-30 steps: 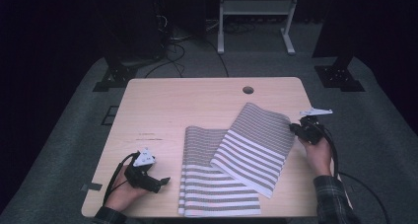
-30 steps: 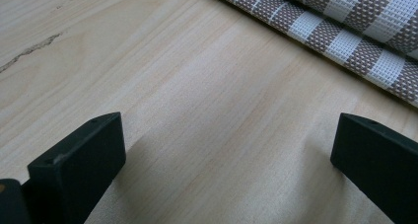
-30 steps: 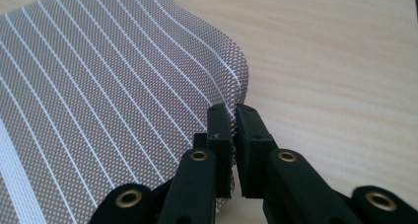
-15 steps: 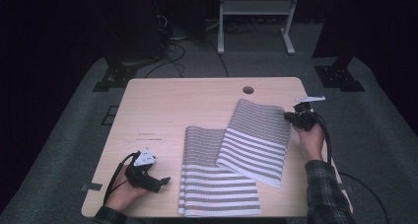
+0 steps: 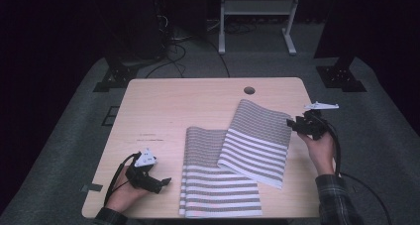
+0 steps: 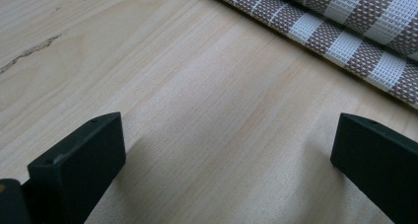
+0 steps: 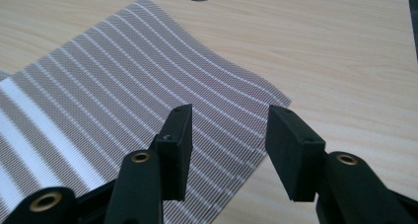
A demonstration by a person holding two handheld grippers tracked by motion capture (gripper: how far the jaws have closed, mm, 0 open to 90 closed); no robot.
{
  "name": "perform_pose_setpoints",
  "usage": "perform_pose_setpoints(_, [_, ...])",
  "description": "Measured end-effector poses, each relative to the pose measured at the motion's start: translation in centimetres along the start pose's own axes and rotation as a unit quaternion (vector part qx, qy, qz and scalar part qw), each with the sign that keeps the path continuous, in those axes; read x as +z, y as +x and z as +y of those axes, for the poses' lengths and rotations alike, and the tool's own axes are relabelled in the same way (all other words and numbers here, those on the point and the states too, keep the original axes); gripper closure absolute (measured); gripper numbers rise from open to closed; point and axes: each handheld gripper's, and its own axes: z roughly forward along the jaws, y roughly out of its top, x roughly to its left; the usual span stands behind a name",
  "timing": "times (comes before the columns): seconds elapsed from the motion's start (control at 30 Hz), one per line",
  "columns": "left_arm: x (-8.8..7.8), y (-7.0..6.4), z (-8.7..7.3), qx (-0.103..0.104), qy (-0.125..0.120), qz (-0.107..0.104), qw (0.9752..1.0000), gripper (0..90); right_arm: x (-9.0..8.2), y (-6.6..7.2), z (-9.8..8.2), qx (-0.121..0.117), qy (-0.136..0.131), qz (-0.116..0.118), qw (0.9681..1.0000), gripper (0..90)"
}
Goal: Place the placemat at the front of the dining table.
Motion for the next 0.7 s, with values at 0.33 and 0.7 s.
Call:
perform_pose_setpoints(0.33, [0.0, 0.0, 0.0, -0.001, 0.000, 0.001, 1.0000, 0.0, -2.8, 2.0, -1.8, -0.020, -0.004, 0.000, 0.9998, 44.3])
perform_pose_setpoints(0.7, [0.0, 0.0, 0.0, -0.002, -0.001, 0.002, 1.0000, 0.0, -5.5, 4.6, -4.8, -0.039, 0.004, 0.011, 0.9992, 41.8])
